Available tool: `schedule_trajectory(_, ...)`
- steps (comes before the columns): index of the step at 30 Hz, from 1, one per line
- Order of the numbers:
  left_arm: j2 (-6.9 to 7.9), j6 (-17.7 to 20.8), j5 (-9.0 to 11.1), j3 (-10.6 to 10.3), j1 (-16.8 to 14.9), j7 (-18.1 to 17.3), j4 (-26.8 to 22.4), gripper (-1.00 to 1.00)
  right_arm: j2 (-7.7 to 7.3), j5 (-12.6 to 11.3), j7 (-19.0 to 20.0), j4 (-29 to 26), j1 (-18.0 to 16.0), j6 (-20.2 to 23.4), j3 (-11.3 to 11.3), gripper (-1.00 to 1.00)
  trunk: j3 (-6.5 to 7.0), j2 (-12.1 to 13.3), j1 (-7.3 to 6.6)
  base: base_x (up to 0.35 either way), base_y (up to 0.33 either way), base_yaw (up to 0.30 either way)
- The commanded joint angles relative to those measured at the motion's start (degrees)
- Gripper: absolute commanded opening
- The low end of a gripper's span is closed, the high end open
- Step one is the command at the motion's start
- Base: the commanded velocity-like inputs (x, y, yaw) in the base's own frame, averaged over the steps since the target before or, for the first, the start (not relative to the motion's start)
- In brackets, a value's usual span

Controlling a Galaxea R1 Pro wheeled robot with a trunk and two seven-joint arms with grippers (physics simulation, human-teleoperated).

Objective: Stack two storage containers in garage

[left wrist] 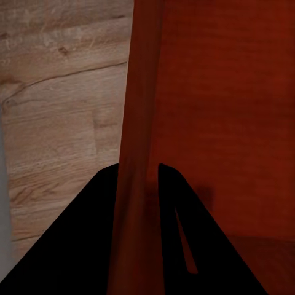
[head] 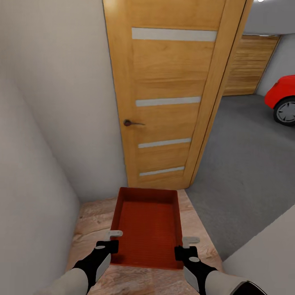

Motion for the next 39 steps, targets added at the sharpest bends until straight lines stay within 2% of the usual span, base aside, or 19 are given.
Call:
schedule_trajectory(1,0.05,1.4,0.5,-0.3,0.0,0.5,0.1,-1.0,-1.23,-0.5,-3.7,0.0,-0.1,-2.0,0.4,-1.0,-0.1,-0.1,0.06,0.322,0.0,0.0)
schedule_trajectory(17,0.11,1.4,0.5,-0.3,0.0,0.5,0.1,-1.0,-1.17,-0.5,-3.7,0.0,-0.1,-1.9,0.4,-1.0,-0.1,-0.1,0.06,0.322,0.0,-0.008)
schedule_trajectory(26,0.11,1.3,0.5,-0.3,0.0,0.5,0.1,-1.0,-1.22,-0.6,-3.9,0.0,-0.1,-1.9,0.4,-1.0,-0.1,-0.1,0.06,0.307,0.0,-0.248)
schedule_trajectory(39,0.11,1.3,0.4,-0.3,0.0,0.5,0.0,-1.0,-1.3,-0.6,-3.9,0.0,-0.1,-1.8,0.4,-1.0,-0.1,-0.1,0.06,0.026,0.0,-0.285)
